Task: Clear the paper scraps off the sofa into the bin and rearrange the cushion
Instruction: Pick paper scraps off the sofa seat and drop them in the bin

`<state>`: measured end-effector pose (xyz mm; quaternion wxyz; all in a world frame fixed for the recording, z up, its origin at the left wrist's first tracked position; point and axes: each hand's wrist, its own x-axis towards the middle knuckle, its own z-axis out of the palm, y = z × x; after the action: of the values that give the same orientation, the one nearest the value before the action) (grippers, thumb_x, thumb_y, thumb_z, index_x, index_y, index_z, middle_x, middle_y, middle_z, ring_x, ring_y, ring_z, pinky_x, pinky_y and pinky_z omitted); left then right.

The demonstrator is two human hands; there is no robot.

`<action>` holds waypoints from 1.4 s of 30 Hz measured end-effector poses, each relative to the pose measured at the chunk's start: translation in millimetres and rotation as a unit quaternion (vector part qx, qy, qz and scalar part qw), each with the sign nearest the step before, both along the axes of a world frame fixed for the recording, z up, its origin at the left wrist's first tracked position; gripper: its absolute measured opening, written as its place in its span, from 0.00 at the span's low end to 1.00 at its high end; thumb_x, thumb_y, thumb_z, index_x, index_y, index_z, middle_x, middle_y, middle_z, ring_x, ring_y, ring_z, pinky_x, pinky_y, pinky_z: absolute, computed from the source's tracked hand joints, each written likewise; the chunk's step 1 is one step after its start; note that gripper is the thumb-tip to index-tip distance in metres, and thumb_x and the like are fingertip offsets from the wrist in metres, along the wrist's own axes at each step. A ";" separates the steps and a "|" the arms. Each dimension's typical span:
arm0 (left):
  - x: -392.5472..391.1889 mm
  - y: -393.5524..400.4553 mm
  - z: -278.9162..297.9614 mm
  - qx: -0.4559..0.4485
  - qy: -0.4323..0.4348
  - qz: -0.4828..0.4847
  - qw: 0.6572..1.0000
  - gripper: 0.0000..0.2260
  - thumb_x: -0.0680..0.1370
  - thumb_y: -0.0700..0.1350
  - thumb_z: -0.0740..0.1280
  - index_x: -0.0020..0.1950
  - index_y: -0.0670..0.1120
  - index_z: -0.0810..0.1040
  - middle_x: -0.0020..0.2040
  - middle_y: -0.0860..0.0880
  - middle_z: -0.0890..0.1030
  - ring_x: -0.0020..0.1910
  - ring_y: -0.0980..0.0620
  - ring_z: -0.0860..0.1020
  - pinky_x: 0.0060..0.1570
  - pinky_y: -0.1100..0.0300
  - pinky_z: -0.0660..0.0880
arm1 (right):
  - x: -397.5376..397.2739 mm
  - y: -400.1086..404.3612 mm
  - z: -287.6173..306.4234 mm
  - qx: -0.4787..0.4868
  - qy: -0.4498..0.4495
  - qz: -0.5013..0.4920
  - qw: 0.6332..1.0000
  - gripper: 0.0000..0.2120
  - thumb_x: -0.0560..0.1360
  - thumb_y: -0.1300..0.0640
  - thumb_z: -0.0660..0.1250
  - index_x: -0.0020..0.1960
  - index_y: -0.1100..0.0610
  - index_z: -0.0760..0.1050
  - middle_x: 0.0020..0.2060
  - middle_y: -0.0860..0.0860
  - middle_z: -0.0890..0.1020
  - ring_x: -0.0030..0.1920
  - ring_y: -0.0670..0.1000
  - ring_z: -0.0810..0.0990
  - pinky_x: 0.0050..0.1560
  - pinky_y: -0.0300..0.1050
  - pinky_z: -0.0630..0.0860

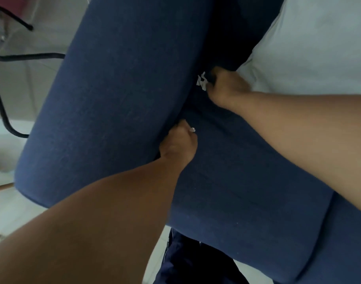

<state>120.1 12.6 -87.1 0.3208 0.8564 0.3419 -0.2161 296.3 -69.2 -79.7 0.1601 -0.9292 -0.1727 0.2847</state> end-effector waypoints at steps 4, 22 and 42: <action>-7.6 10.4 0.4 -0.033 -0.013 0.033 0.999 0.06 0.83 0.48 0.62 0.55 0.49 0.76 0.60 0.52 0.82 0.49 0.53 0.80 0.49 0.49 0.81 | 13.1 25.4 -11.5 -0.079 0.059 0.092 0.991 0.23 0.81 0.53 0.64 0.76 0.50 0.68 0.72 0.57 0.72 0.66 0.59 0.76 0.60 0.48 0.76; -7.2 -2.4 22.9 -0.010 0.009 0.003 1.000 0.05 0.83 0.51 0.61 0.53 0.53 0.75 0.46 0.55 0.81 0.42 0.53 0.80 0.44 0.52 0.81 | -38.8 -79.6 17.9 -0.067 -0.021 0.043 0.997 0.08 0.82 0.51 0.60 0.57 0.54 0.74 0.47 0.53 0.80 0.46 0.55 0.78 0.41 0.49 0.76; -95.4 -98.5 80.6 0.006 0.015 0.048 0.999 0.07 0.83 0.52 0.58 0.53 0.52 0.73 0.43 0.53 0.80 0.38 0.51 0.79 0.38 0.54 0.76 | -136.2 -161.4 77.8 -0.111 0.001 0.121 0.986 0.09 0.83 0.45 0.57 0.50 0.48 0.71 0.41 0.47 0.80 0.38 0.51 0.77 0.36 0.47 0.70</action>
<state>24.7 -85.8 -6.5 0.3202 0.8380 0.3883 -0.2109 160.1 -230.6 -1.9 0.0202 -0.9131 -0.2512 0.3207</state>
